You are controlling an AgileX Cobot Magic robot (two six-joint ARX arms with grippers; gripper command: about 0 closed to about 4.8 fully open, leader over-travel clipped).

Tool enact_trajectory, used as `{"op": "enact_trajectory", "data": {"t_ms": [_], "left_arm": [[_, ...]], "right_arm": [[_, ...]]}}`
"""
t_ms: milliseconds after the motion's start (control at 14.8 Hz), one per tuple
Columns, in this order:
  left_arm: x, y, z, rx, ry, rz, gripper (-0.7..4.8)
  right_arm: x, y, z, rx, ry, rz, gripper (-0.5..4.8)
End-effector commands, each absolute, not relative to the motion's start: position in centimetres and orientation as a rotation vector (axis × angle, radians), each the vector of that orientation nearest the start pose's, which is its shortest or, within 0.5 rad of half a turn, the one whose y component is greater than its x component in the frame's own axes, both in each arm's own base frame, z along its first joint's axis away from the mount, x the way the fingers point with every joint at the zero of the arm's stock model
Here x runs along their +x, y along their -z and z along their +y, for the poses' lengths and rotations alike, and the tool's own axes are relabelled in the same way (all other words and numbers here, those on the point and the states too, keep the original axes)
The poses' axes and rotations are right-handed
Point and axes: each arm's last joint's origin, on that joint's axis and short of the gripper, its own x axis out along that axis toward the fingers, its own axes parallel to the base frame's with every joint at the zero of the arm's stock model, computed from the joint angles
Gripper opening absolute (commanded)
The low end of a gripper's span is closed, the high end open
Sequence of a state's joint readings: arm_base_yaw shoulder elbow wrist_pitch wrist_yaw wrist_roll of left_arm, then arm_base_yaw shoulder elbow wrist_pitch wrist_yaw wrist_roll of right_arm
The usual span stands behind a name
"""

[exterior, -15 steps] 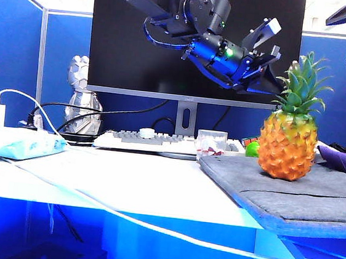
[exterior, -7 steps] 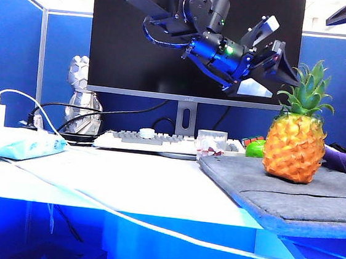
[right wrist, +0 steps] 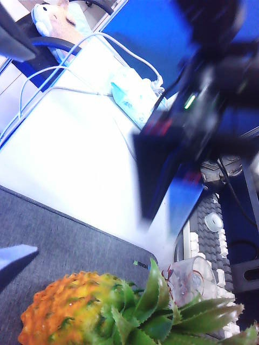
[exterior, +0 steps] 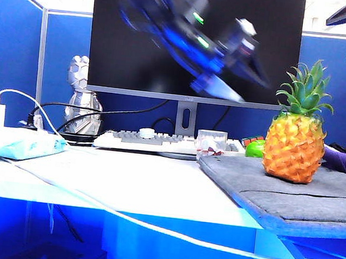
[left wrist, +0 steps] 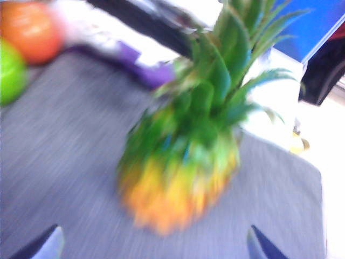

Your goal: Pick up the pineapple and place it above the gray bag.

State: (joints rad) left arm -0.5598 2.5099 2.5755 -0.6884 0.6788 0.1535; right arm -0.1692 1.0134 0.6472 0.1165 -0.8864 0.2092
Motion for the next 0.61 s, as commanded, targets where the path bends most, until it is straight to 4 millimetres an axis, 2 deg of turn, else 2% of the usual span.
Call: {"op": "enact_trajectory", "data": {"t_ms": [68, 203, 271, 338, 406, 474, 541, 609], "left_arm": [[43.2, -33.1, -26.9, 0.105, 1.238, 0.645, 4.79], [40.0, -37.1, -25.1, 0.12, 1.302, 0.661, 4.79], [38.7, -38.3, -24.3, 0.157, 1.301, 0.673, 1.98], [37.4, -39.3, -23.6, 0.202, 1.318, 0.679, 0.5], [35.9, -40.8, -21.9, 0.254, 1.275, 0.711, 0.33], [34.8, -41.8, -20.9, 0.295, 1.235, 0.728, 0.27], [34.2, -42.8, -19.6, 0.303, 1.196, 0.726, 0.23], [33.3, -44.1, -18.6, 0.302, 1.178, 0.707, 0.22]], "right_arm": [[21.5, -27.9, -1.4, 0.316, -0.696, 0.27, 4.79], [21.3, -28.1, -1.4, 0.338, -0.69, 0.271, 4.79], [21.1, -28.5, -1.6, 0.334, -0.683, 0.259, 4.79], [20.6, -29.2, -2.0, 0.324, -0.664, 0.235, 4.79], [19.2, -31.1, -2.8, 0.294, -0.62, 0.174, 2.18], [17.9, -32.6, -3.2, 0.271, -0.592, 0.128, 1.09], [16.9, -33.7, -3.4, 0.254, -0.588, 0.1, 0.41], [15.8, -34.5, -3.4, 0.25, -0.6, 0.095, 0.15]]}}
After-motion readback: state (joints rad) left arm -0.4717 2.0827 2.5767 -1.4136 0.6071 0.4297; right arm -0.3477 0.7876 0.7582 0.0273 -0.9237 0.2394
